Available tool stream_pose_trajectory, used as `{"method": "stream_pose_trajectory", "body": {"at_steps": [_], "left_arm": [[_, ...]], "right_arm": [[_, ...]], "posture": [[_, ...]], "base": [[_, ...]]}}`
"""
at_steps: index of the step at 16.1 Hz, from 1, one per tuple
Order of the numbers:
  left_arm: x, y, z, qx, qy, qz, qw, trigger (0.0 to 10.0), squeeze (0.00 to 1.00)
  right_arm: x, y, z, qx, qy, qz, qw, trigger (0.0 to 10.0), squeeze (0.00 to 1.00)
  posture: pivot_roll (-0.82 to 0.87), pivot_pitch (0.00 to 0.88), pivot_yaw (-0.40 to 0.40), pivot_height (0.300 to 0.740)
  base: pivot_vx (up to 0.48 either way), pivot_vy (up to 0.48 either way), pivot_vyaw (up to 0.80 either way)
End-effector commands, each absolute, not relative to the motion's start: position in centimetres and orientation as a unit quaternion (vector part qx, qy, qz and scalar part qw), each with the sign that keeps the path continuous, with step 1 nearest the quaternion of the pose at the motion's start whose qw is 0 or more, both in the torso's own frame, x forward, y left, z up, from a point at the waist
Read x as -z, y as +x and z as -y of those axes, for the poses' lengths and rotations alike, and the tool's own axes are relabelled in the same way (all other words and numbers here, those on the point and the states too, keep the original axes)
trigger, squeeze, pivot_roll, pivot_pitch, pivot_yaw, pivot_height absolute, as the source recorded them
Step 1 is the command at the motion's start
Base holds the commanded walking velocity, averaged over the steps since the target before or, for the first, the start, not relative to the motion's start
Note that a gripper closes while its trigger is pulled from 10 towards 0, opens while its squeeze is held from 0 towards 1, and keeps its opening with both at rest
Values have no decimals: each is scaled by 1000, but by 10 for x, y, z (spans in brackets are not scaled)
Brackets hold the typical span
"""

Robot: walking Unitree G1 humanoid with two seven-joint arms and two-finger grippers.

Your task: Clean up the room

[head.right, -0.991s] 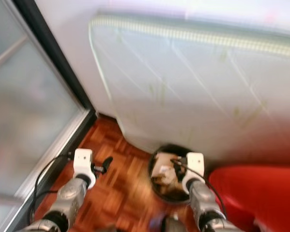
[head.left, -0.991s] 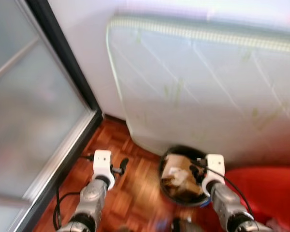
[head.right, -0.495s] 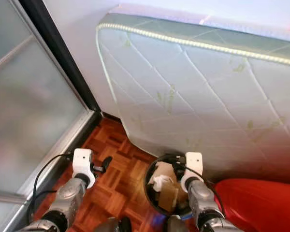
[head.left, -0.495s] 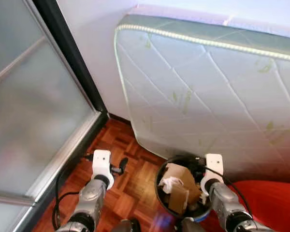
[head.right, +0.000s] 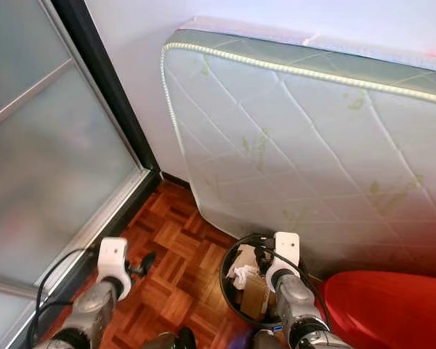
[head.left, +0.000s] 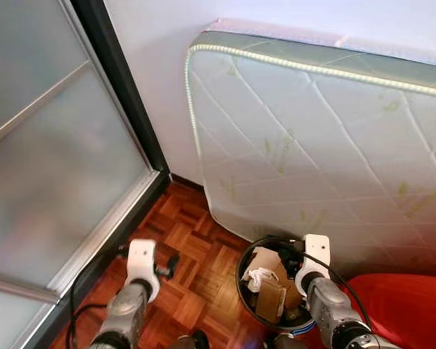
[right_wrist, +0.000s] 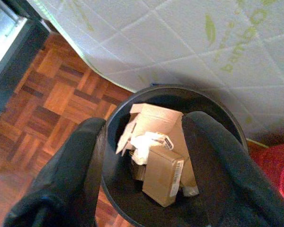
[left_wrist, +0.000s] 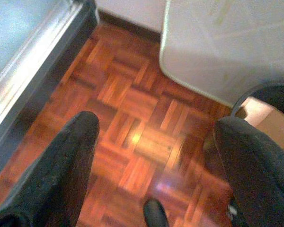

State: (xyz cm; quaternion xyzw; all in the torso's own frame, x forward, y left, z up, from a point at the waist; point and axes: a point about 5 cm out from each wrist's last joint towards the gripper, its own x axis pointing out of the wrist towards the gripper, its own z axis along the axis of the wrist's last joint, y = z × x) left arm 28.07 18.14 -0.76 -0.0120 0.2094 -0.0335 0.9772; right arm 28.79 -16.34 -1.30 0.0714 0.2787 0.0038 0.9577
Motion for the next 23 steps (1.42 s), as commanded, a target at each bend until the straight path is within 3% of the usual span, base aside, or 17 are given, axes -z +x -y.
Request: {"method": "stream_pose_trajectory", "body": {"at_steps": [1, 11, 16, 23], "left_arm": [[20, 268, -191, 19, -9, -248, 969, 10000, 0], [56, 223, -205, -3, 13, -366, 930, 10000, 0], [55, 225, -212, -10, 24, -377, 926, 10000, 0], [45, 244, -203, -16, 8, -361, 932, 10000, 0]], "right_arm": [[21, 281, 162, 7, 75, -305, 949, 10000, 0], [30, 273, 159, 85, 100, -347, 929, 10000, 0], [24, 281, 155, 68, 90, -341, 933, 10000, 0], [13, 293, 163, 61, 80, -324, 941, 10000, 0]], "posture": [[-36, 214, 88, 737], [-30, 154, 129, 737], [-60, 78, 138, 737], [-75, 0, 89, 737]], "base": [[0, 0, 0], [0, 0, 0], [0, 0, 0], [0, 0, 0]]}}
